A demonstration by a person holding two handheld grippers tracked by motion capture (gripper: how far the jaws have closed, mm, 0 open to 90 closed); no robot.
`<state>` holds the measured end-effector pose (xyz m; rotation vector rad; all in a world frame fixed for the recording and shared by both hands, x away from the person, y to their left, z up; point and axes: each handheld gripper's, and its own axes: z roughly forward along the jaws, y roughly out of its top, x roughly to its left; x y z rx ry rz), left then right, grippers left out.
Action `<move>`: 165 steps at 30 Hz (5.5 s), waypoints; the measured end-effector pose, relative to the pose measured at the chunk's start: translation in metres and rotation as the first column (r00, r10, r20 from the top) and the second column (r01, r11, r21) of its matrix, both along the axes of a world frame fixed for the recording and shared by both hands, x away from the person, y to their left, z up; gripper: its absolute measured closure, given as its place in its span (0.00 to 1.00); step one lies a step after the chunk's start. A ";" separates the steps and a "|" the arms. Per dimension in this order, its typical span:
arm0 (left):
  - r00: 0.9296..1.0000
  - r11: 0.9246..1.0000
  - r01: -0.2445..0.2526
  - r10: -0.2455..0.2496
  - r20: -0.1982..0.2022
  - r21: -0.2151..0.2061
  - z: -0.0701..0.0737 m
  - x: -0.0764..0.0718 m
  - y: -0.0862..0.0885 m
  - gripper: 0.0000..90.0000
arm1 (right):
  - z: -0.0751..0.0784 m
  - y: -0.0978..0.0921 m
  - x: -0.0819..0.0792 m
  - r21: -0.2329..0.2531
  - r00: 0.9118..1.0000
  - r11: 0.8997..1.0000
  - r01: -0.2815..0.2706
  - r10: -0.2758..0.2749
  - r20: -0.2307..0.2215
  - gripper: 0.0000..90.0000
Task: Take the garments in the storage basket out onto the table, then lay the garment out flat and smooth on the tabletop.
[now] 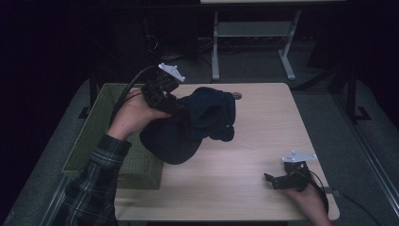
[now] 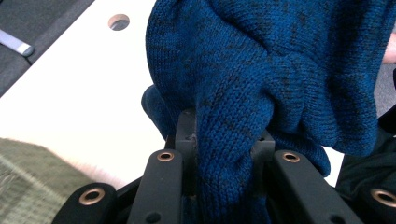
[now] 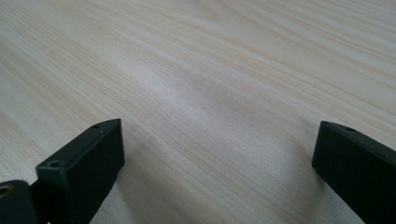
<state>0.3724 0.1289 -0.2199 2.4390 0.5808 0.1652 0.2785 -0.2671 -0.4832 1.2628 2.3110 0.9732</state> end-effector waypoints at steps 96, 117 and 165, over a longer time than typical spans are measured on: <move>0.980 0.993 0.088 -0.100 -0.172 -0.077 -0.173 -0.081 -0.039 0.98 | 0.000 0.000 0.000 -0.002 1.000 1.000 0.001 -0.001 -0.002 0.02; 0.983 0.997 0.078 -0.078 -0.169 -0.010 -0.229 -0.072 -0.048 0.98 | 0.000 0.000 0.000 -0.002 1.000 1.000 0.001 -0.001 -0.003 0.02; 0.981 0.997 0.072 -0.075 -0.179 -0.023 -0.232 -0.071 -0.046 0.98 | 0.046 0.024 0.014 0.223 0.965 0.940 -0.260 0.262 0.021 0.81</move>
